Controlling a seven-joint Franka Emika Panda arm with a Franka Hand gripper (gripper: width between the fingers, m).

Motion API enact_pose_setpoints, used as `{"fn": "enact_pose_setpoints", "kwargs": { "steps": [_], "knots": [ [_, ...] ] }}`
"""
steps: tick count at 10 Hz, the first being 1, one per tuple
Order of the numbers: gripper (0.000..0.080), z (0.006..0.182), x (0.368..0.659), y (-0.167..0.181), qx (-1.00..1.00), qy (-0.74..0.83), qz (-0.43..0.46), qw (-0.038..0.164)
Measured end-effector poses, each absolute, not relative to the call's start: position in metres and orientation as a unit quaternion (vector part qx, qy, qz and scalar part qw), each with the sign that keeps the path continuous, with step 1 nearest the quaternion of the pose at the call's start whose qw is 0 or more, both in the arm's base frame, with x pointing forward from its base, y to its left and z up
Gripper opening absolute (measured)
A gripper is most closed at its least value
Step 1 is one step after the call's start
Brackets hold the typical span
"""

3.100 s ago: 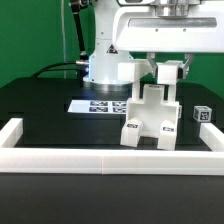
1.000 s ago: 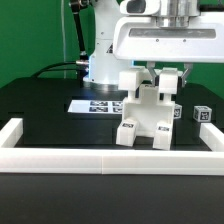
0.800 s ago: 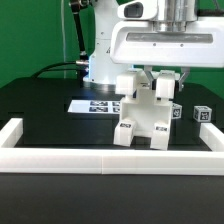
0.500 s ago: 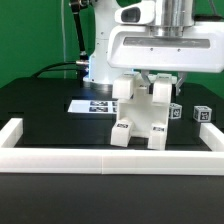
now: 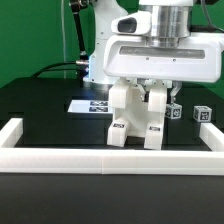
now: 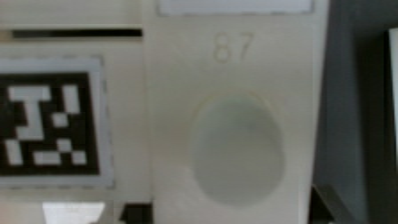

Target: Assemble chair

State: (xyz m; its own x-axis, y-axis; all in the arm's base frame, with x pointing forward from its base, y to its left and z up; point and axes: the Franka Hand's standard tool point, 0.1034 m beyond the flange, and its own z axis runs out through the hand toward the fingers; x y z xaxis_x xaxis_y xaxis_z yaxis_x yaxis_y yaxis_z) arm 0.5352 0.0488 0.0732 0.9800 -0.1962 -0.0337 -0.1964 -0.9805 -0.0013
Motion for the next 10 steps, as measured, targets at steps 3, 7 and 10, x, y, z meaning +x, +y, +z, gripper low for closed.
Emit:
{"fn": "enact_pose_setpoints", "kwargs": {
  "steps": [3,7,10],
  "knots": [
    [0.0290,0.0734,0.5431,0.0443,-0.996,0.091,-0.001,0.002],
    [0.0342,0.0736,0.5438,0.0438,-0.996,0.091,-0.002,0.002],
    [0.0619,0.0735,0.5437,0.0441,-0.996,0.091,-0.001,0.002]
  ]
}}
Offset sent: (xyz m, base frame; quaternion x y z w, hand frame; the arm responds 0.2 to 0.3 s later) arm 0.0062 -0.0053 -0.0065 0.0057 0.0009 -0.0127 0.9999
